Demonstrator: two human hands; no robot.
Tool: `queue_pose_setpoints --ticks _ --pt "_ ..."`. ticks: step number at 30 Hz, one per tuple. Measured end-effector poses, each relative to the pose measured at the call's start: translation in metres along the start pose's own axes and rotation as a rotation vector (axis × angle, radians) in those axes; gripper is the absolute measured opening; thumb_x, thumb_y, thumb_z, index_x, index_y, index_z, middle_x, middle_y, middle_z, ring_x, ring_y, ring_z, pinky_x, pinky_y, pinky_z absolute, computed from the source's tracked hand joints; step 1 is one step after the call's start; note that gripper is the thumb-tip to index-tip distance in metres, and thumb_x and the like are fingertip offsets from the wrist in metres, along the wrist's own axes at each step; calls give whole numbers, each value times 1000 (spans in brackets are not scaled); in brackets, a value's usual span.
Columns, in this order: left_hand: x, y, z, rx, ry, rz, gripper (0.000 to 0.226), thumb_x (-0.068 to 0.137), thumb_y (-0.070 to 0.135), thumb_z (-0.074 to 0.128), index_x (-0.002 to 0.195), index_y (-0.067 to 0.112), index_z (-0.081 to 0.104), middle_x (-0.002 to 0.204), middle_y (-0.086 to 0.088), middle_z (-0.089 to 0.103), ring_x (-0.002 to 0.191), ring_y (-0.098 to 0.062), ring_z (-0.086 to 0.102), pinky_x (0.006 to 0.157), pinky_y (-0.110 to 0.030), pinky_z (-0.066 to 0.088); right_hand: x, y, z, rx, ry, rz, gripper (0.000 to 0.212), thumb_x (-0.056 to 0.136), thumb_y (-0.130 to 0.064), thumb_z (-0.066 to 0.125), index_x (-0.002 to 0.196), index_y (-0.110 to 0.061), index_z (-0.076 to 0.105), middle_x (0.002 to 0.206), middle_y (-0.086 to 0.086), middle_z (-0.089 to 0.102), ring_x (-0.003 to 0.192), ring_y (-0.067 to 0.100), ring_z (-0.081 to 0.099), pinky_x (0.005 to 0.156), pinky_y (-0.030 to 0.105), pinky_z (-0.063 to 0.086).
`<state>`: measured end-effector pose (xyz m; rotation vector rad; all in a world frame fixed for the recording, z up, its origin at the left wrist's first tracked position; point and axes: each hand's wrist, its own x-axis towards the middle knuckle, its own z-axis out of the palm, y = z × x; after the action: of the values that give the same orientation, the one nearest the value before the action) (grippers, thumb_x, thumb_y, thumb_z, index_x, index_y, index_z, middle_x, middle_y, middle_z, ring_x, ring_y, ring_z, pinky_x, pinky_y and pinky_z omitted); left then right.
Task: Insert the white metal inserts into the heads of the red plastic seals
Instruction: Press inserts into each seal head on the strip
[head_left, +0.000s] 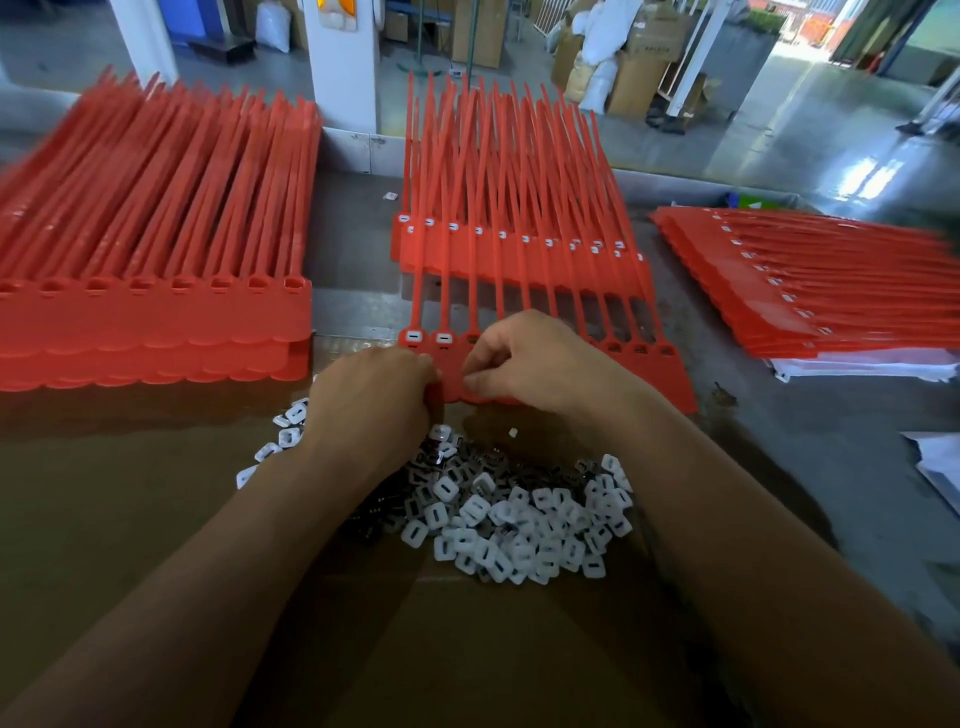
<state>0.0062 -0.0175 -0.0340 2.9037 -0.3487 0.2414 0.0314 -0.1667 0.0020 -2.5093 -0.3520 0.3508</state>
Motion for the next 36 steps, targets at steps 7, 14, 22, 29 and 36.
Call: queue_pose_setpoints --ticks 7,14,22,29,36 --pt "0 2 -3 1 -32 -16 36 85 11 46 114 24 63 120 2 62 110 -19 56 89 -34 45 -29 -3 -4 37 -105 -83 6 80 -22 70 77 -26 67 75 -12 66 67 -1 62 62 13 50" --pt "1 3 -4 -3 -42 -37 35 87 13 45 115 25 61 122 3 60 112 -19 54 90 -34 44 -38 -2 11 33 -182 -136 13 78 -19 72 87 -28 69 81 -17 64 71 -12 55 63 3 43" --pt "2 3 -2 -2 -25 -42 37 85 11 44 114 25 62 121 4 61 110 -19 55 87 -34 45 -44 5 5 39 -239 -99 17 74 -20 75 76 -33 65 79 -14 64 73 -8 58 65 10 49" --pt "1 2 -1 10 -19 -30 36 87 12 42 115 25 62 122 4 60 111 -18 55 88 -32 44 -44 3 10 -19 -244 -98 24 77 -19 73 68 -34 57 72 -17 58 67 -9 55 62 9 47" --pt "1 2 -2 13 -20 -29 36 88 14 42 116 26 61 123 5 59 110 -18 55 86 -31 44 -45 8 7 80 -198 -109 25 80 -11 69 80 -35 63 81 -13 64 74 -6 59 68 9 48"
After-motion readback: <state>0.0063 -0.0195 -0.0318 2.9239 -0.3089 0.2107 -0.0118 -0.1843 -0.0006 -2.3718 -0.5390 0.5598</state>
